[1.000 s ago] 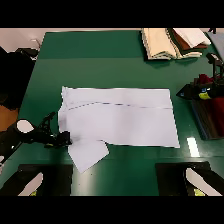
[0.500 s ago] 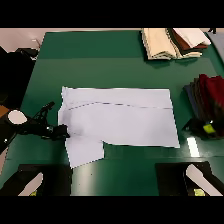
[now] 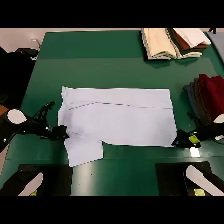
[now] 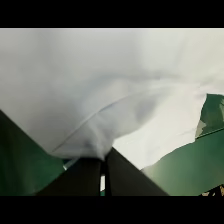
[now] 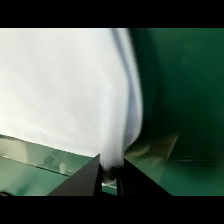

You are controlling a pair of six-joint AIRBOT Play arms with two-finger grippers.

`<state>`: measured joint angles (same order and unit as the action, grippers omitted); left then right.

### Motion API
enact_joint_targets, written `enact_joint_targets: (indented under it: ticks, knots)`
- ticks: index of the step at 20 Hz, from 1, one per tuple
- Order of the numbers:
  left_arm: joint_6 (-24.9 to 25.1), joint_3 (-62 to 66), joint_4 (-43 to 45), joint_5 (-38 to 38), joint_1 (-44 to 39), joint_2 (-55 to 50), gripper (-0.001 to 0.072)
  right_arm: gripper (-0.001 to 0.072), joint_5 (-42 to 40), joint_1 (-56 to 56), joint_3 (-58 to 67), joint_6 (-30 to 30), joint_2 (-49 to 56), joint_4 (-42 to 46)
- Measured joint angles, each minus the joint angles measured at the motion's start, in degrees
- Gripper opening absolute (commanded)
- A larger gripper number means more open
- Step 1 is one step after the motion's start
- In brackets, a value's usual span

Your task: Fold the shirts.

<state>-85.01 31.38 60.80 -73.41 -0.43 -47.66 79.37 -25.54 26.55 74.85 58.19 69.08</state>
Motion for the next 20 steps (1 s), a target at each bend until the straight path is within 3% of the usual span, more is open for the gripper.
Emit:
enact_joint_targets:
  ticks: [3, 12, 16, 20]
  knots:
    - [-0.3, 0.0, 1.9, -1.6, 0.0, 2.6, 0.0024, 0.0019, -1.9, 3.1, 1.0, 0.0, -4.5, 0.6]
    - [-3.0, 0.8, 4.2, -11.2, 0.0, 14.7, 0.0025, 0.0019, 4.7, 4.8, 9.7, 0.0, -15.3, 4.6]
    - [-2.1, 5.7, 5.4, -4.1, 0.0, 9.5, 0.0027, 0.0019, 2.6, 6.9, 16.3, 0.1, -11.2, 5.2]
    - [-0.9, 14.8, 8.1, 4.9, -0.1, -1.8, 0.0028, 0.0019, -2.0, 11.5, 26.2, 1.8, -0.5, 5.5]
